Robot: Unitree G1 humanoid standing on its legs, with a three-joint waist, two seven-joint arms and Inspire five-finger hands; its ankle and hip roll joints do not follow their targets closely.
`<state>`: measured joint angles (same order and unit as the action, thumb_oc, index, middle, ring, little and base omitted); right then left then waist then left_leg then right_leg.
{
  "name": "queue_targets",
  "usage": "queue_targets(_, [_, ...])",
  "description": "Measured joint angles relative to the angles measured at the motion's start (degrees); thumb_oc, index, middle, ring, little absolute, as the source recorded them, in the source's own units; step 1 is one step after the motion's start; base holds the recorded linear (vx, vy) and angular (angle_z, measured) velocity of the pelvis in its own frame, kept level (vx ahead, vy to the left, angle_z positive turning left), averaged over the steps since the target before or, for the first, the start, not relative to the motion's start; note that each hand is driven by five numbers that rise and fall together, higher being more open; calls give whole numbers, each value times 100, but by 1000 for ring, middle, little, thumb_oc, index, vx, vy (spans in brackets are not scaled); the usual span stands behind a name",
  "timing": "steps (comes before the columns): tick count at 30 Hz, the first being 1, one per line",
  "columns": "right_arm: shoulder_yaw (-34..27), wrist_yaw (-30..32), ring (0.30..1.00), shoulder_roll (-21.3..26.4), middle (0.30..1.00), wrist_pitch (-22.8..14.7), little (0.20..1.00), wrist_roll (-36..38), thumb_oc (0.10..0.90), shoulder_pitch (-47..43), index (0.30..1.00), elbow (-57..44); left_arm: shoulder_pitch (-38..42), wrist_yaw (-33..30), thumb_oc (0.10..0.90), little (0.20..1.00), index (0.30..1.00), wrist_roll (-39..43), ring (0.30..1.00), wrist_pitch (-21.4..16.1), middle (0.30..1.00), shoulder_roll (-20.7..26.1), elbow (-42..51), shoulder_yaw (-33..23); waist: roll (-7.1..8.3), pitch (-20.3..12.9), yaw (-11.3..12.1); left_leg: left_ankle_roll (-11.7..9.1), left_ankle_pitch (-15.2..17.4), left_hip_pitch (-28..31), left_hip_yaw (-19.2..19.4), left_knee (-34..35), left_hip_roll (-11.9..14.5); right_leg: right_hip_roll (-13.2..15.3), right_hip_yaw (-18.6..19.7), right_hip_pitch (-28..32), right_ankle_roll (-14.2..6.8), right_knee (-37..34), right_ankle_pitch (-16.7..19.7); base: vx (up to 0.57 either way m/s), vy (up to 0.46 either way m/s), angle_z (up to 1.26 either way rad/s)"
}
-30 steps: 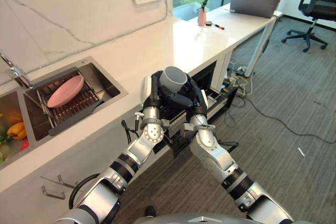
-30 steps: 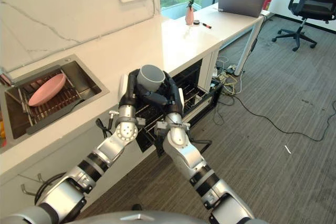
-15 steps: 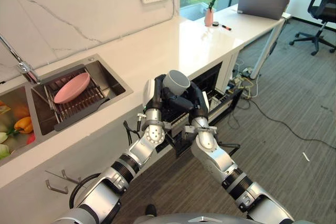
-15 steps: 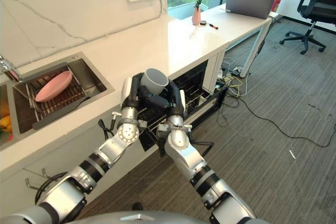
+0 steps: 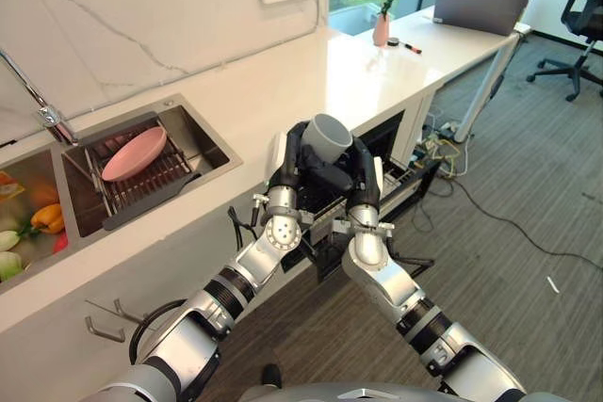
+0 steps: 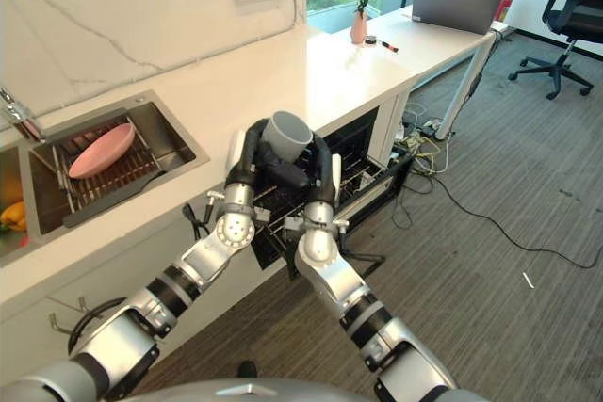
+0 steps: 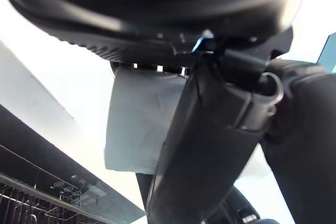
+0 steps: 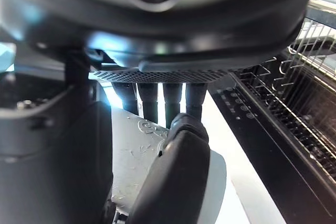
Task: Place the dishes in the dishwasher.
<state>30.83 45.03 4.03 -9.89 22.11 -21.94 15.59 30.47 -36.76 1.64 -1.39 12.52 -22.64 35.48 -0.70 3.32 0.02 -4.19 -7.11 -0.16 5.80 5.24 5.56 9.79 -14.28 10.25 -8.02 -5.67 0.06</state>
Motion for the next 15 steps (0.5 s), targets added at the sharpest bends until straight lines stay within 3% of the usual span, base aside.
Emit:
queue_targets(4, [-823, 591, 300, -390, 300, -1, 300, 51, 400, -288, 300, 227, -61, 56, 800, 900, 900, -8, 900, -210, 900, -122, 68, 375, -6, -4, 158, 0, -5, -11, -23, 0, -3, -7, -20, 2, 6, 1, -7, 1, -6, 5])
queue_targets(9, [-1512, 1031, 300, -367, 300, -11, 300, 43, 400, -463, 300, 401, -278, 363, 800, 900, 900, -13, 900, -255, 900, -223, 185, 477, -32, -18, 269, 1, -27, -59, -167, 0, -33, -5, -176, 50, -2, 0, -52, -3, -6, 15])
queue_targets(15, [-2120, 1197, 300, -13, 300, -11, 300, -461, 400, -818, 300, 403, -1055, 965, 800, 900, 900, -10, 900, -258, 900, 132, 682, 487, -62, -23, 393, 3, -38, -111, -316, -1, -78, 5, -333, 98, -26, 0, -90, -7, -3, 13])
